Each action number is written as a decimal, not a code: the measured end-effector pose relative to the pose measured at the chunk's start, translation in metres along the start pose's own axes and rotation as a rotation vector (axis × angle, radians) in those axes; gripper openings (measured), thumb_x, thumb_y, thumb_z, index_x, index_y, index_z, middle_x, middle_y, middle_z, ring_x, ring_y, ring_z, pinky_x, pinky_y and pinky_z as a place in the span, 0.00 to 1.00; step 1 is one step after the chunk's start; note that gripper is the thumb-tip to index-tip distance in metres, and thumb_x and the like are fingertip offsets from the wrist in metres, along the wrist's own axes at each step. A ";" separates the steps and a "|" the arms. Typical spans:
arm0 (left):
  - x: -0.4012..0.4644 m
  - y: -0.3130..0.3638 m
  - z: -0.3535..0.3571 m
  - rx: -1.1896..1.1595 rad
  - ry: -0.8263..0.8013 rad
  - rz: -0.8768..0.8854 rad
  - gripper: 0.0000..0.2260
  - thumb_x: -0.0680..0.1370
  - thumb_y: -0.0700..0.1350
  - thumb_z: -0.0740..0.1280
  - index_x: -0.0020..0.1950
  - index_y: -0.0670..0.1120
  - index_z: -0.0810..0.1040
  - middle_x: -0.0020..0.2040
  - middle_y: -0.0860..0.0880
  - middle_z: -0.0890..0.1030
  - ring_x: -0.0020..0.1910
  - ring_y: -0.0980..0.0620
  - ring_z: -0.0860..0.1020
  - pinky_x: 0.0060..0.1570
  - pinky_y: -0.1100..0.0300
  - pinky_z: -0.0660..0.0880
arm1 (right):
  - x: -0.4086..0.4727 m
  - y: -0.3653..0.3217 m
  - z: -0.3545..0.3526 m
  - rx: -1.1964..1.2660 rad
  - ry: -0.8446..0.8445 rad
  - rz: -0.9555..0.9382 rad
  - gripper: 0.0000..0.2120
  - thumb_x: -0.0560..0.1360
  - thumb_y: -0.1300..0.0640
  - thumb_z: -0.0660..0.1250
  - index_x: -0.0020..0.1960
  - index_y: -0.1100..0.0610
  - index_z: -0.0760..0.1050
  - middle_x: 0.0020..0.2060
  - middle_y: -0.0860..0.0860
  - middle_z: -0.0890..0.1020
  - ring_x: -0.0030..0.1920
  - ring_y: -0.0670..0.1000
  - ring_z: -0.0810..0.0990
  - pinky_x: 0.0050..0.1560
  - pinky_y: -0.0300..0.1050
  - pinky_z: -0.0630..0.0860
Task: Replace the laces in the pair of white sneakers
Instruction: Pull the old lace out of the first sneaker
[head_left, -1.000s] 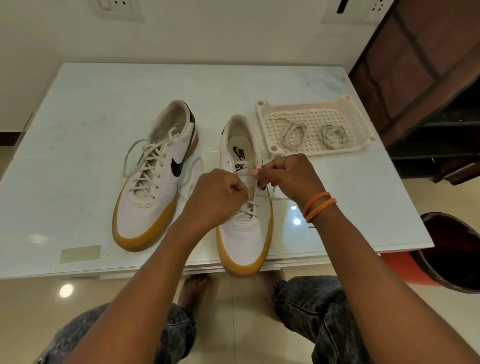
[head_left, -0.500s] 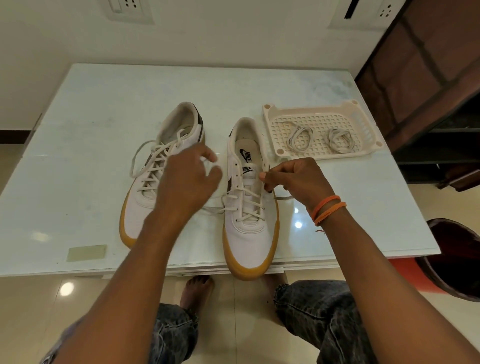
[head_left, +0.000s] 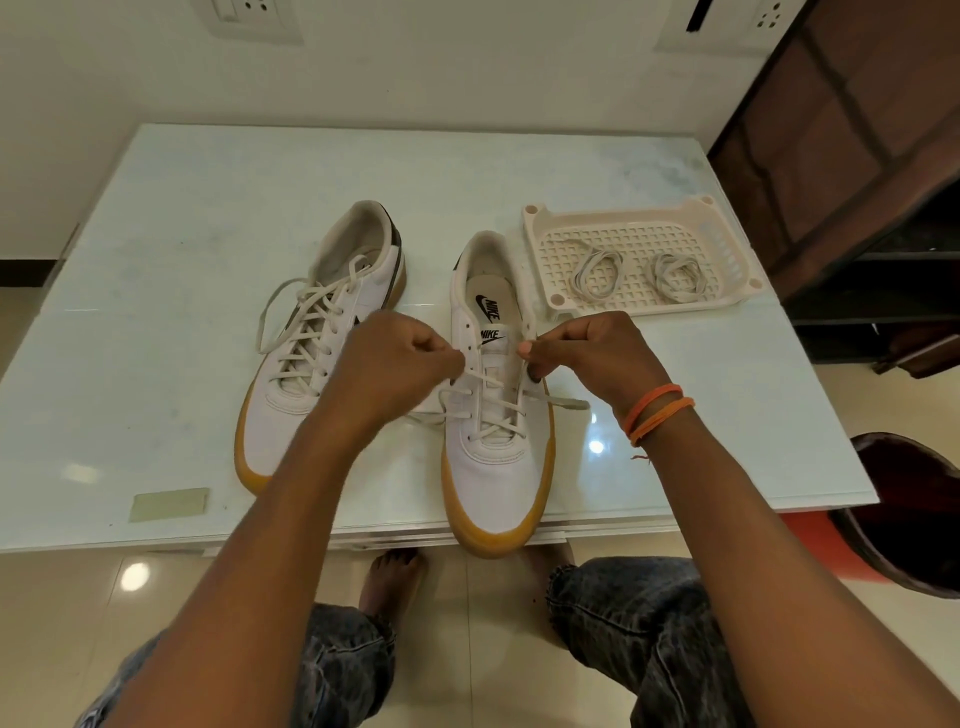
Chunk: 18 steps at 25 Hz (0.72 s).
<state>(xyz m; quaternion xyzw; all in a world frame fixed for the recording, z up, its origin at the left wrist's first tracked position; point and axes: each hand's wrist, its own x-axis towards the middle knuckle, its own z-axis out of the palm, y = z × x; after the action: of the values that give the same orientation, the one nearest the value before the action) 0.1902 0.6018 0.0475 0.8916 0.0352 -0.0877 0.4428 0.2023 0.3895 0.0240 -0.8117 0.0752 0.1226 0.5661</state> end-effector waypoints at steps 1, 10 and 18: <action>0.001 -0.004 -0.010 -0.024 0.054 -0.042 0.05 0.71 0.43 0.72 0.38 0.42 0.84 0.32 0.48 0.82 0.27 0.56 0.74 0.32 0.64 0.71 | 0.001 0.000 0.000 0.002 0.003 0.005 0.09 0.69 0.54 0.75 0.38 0.60 0.84 0.34 0.53 0.85 0.43 0.46 0.84 0.56 0.38 0.72; 0.003 -0.011 -0.015 0.235 0.233 0.151 0.02 0.74 0.48 0.69 0.44 0.51 0.79 0.27 0.53 0.75 0.26 0.58 0.72 0.33 0.64 0.70 | 0.002 0.001 0.003 -0.014 0.026 0.004 0.08 0.68 0.54 0.76 0.37 0.60 0.84 0.34 0.52 0.85 0.44 0.47 0.84 0.56 0.41 0.74; -0.005 -0.004 0.045 0.384 -0.116 0.279 0.07 0.79 0.49 0.65 0.51 0.50 0.83 0.41 0.56 0.81 0.39 0.56 0.78 0.39 0.66 0.69 | 0.000 0.001 0.003 -0.031 0.027 -0.026 0.09 0.69 0.55 0.75 0.36 0.60 0.84 0.34 0.53 0.85 0.42 0.47 0.84 0.52 0.39 0.74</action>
<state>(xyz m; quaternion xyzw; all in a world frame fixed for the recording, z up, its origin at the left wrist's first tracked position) 0.1787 0.5689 0.0189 0.9491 -0.1312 -0.0819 0.2743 0.2021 0.3921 0.0218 -0.8228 0.0704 0.1055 0.5540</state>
